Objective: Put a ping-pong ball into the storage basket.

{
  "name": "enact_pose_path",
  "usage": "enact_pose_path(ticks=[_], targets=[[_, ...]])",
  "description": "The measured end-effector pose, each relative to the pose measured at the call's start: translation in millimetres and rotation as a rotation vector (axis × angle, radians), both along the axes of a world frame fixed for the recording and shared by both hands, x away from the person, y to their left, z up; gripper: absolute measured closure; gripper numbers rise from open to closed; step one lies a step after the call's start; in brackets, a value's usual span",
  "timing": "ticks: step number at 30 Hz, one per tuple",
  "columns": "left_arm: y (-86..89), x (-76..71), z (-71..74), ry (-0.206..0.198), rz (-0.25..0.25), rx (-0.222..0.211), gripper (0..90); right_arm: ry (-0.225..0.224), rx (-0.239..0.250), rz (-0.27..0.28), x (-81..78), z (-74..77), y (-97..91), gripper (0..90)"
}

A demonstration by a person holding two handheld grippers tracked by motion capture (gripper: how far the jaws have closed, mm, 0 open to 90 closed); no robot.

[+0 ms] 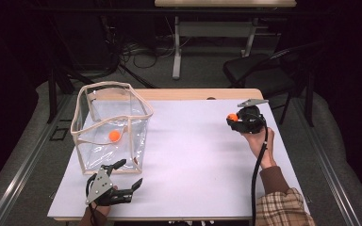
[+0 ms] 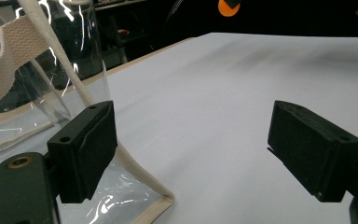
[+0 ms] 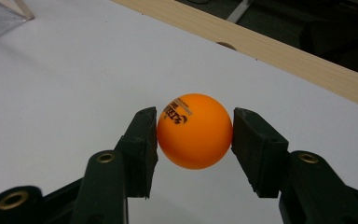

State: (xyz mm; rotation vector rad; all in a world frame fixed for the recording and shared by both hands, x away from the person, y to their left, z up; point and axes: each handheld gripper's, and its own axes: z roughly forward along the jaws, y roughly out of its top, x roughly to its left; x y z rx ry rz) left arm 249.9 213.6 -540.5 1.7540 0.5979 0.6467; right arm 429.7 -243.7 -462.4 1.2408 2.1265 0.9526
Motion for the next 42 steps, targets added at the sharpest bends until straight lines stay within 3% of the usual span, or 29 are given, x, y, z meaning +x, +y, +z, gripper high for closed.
enact_pose_path(ticks=[42], targets=[[-0.5, 0.8, -0.2, 0.001, -0.005, 0.002, 15.6, -0.017, 0.017, 0.098, -4.3, 8.4, 32.3, 51.0]])
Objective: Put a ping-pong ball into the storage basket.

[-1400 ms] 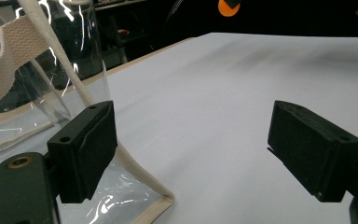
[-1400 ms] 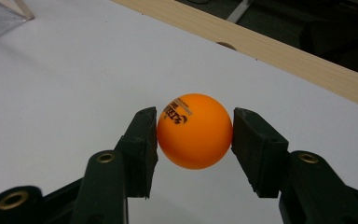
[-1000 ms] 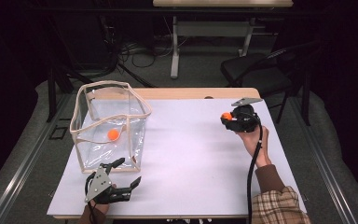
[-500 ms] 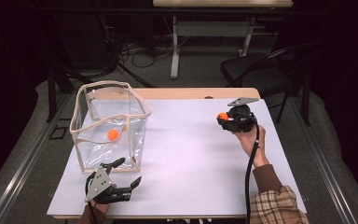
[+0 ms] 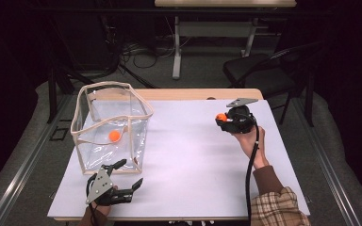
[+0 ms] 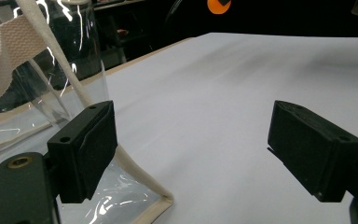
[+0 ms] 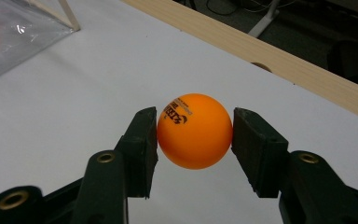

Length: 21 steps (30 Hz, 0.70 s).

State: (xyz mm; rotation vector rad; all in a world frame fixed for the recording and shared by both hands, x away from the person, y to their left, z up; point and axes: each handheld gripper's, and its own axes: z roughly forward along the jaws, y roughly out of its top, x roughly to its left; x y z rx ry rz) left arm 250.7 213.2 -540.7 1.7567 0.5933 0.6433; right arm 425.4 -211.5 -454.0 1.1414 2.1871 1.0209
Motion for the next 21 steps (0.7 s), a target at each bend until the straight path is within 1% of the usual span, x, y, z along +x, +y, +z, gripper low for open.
enact_pose_path(ticks=[3, 16, 21], targets=[[0.0, 0.0, 0.0, 0.001, 0.000, -0.002, 15.6, 0.001, -0.001, 0.013, -0.4, 0.1, 3.9, 51.0], [-0.1, 0.0, 0.0, 0.000, 0.000, -0.001, 15.6, -0.009, 0.009, 0.034, -1.1, 2.9, 12.6, 51.0], [0.0, 0.1, 0.0, 0.000, 0.000, 0.000, 15.6, -0.010, 0.006, 0.045, -1.6, 3.0, 17.5, 51.0]])
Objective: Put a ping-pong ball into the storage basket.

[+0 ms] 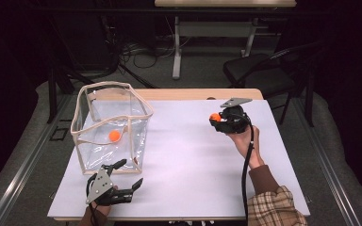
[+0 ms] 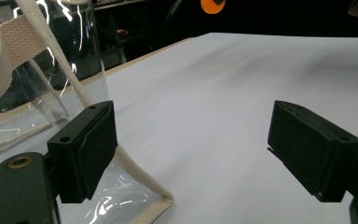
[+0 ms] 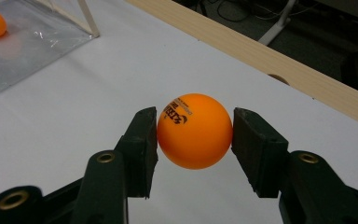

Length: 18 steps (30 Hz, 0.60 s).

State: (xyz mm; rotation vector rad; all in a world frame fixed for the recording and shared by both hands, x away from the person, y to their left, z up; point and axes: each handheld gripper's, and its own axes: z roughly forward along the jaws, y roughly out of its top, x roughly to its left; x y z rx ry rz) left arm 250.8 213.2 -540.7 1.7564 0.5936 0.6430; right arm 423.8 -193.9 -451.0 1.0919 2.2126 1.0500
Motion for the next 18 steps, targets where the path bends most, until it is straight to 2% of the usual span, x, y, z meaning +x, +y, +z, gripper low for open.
enact_pose_path(ticks=[18], targets=[[0.0, 0.0, 0.0, 0.000, -0.001, 0.000, 15.6, -0.013, 0.005, 0.034, -1.0, 4.2, 13.7, 51.0]])
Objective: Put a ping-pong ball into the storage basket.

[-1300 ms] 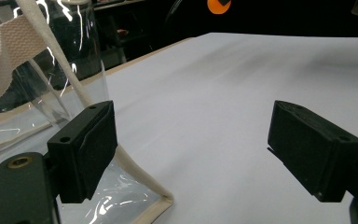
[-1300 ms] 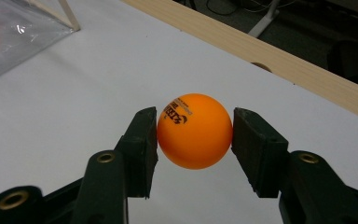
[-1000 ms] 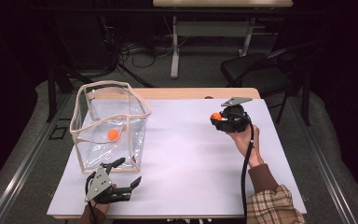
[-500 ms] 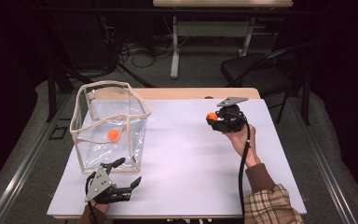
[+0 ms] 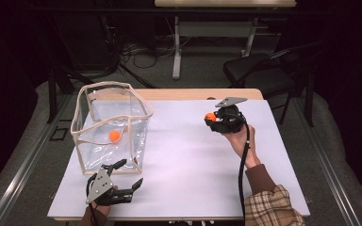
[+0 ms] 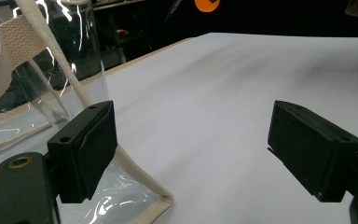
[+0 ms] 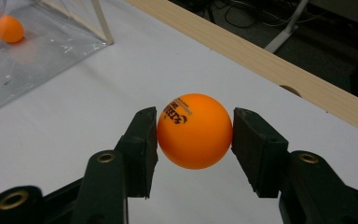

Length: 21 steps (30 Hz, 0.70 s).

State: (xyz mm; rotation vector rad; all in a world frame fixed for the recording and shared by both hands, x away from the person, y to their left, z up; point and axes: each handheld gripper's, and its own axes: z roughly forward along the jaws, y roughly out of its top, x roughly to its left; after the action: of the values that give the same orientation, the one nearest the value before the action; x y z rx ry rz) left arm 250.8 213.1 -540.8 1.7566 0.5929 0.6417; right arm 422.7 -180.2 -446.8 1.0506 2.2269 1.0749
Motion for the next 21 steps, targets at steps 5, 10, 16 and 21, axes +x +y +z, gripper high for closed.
enact_pose_path(ticks=[5, 10, 16, 21], targets=[[0.1, 0.1, 0.0, -0.001, 0.000, 0.000, 15.6, -0.005, -0.002, 0.010, -0.3, 1.8, 3.8, 51.0], [0.1, 0.0, 0.0, 0.000, 0.000, 0.000, 15.6, -0.006, 0.000, 0.019, -0.3, 4.1, 6.6, 51.0], [0.1, 0.2, 0.0, 0.000, -0.002, 0.000, 15.6, -0.010, 0.002, 0.029, -0.6, 6.4, 11.5, 51.0], [-0.1, 0.0, 0.0, 0.000, -0.002, 0.000, 15.6, -0.010, 0.003, 0.038, -0.1, 7.2, 15.7, 51.0]])
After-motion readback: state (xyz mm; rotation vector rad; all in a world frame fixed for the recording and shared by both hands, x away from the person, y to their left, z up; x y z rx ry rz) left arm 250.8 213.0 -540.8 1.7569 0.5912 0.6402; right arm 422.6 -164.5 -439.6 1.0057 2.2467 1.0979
